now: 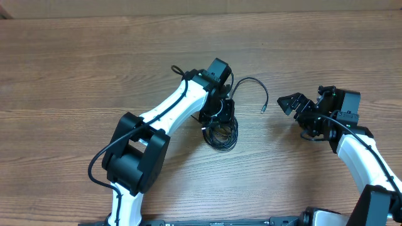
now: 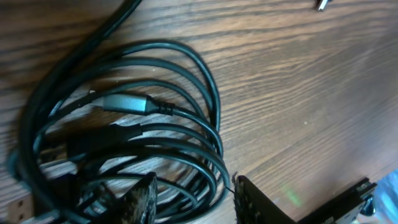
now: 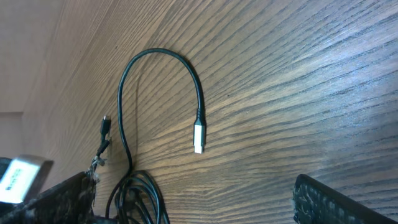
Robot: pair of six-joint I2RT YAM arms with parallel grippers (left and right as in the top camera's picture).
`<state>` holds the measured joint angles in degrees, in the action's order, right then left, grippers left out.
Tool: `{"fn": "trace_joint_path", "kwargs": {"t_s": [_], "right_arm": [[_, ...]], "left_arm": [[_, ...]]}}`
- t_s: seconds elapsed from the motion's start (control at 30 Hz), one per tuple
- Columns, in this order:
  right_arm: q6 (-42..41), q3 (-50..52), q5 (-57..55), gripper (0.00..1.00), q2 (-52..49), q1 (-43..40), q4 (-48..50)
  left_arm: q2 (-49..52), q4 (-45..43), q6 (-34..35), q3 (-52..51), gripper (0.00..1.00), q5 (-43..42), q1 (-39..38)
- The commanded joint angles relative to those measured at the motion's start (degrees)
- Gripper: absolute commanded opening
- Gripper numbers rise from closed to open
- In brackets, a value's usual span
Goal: Untangle cables
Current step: 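Lower the left gripper over the dropped coil and grasp it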
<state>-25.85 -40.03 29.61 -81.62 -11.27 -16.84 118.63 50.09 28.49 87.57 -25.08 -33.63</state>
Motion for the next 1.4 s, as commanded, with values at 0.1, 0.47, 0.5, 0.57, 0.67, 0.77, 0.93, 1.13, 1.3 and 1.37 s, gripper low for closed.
{"fn": "trace_joint_path", "kwargs": {"t_s": [0.1,0.47,0.5,0.57,0.67,0.77,0.93,1.13,1.3,1.37], "right_arm": [[0.4,-0.5,-0.4,1.00,0.5,-0.3,-0.2],[0.4,-0.5,3.1,1.00,0.5,-0.3,-1.8],[0.4,-0.5,3.1,1.00,0.5,-0.3,-1.9],[0.4,-0.5,3.1,1.00,0.5,-0.3,-2.0],[0.4,-0.5,3.1,1.00,0.5,-0.3,-2.6],[0.4,-0.5,3.1,1.00,0.5,-0.3,-3.0],[0.4,-0.5,3.1,1.00,0.5,-0.3,-3.2],[0.1,-0.5,3.2,1.00,0.5,-0.3,-1.3],[-4.9,-0.5,3.5,1.00,0.5,-0.3,-1.1],[-4.9,-0.5,3.5,1.00,0.5,-0.3,-1.1]], "left_arm": [[-1.6,-6.3,2.4,-4.3,0.32,-1.7,0.1],[0.5,-11.9,3.3,-5.7,0.55,-2.2,-0.3],[1.0,-12.3,3.3,-5.7,0.58,-3.2,-0.3],[1.8,-13.6,3.3,-5.7,0.50,-5.8,-0.6],[2.3,-15.5,3.2,-5.7,0.10,-7.5,-0.6],[2.2,-18.0,-0.4,-4.9,0.04,-8.5,0.0],[1.0,-14.4,-10.2,4.6,0.04,-13.3,4.5],[-3.0,-3.8,-18.2,20.7,0.04,-16.4,11.8],[-2.6,4.8,-10.2,19.8,0.35,-4.0,12.1],[-1.7,4.2,-8.5,17.1,0.98,-7.0,10.7]]}}
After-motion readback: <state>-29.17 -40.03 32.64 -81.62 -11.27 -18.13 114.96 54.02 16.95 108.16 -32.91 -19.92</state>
